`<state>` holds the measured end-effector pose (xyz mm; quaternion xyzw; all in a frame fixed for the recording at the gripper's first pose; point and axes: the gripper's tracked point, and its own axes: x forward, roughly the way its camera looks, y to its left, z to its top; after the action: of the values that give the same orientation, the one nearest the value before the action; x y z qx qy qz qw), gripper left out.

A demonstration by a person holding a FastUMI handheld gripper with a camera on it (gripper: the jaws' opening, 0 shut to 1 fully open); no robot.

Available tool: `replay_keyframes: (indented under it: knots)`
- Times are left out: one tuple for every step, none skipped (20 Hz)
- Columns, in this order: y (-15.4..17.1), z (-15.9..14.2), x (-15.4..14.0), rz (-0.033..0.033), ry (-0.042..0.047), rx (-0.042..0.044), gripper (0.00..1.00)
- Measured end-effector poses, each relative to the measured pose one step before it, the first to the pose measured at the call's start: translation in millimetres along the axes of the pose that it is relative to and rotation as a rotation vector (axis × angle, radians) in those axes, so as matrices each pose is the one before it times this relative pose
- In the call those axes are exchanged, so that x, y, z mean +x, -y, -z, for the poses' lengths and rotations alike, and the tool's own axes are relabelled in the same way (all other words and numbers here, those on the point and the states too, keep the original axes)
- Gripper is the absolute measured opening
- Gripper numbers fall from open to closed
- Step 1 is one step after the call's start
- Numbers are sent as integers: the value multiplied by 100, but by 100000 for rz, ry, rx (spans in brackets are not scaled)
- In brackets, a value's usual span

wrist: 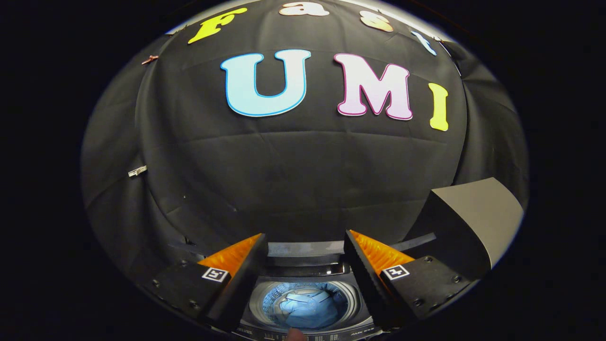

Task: Put the clothes into the washing machine and then close the washing machine lid.

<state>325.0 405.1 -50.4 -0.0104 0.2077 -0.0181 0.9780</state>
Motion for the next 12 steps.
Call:
replay_keyframes:
  knots:
    - [63,210,-182,-276,282,-373,100]
    - [-28,93,-133,-221,412,-119,100]
    - [10,154,-87,-63,64,277,100]
    - [-29,51,-46,44,27,-55,100]
    - [115,169,-55,197,-403,13,100]
    - [36,127,-90,185,-3,-226,100]
    - [-106,80,-129,74,276,-94,100]
    - [1,26,-153,22,818,171,100]
    - [32,199,-80,-33,335,21,100]
    - [10,337,-51,47,-95,165,100]
    - [32,604,77,333,-1318,180,100]
    - [-56,1015,115,34,-2511,394,100]
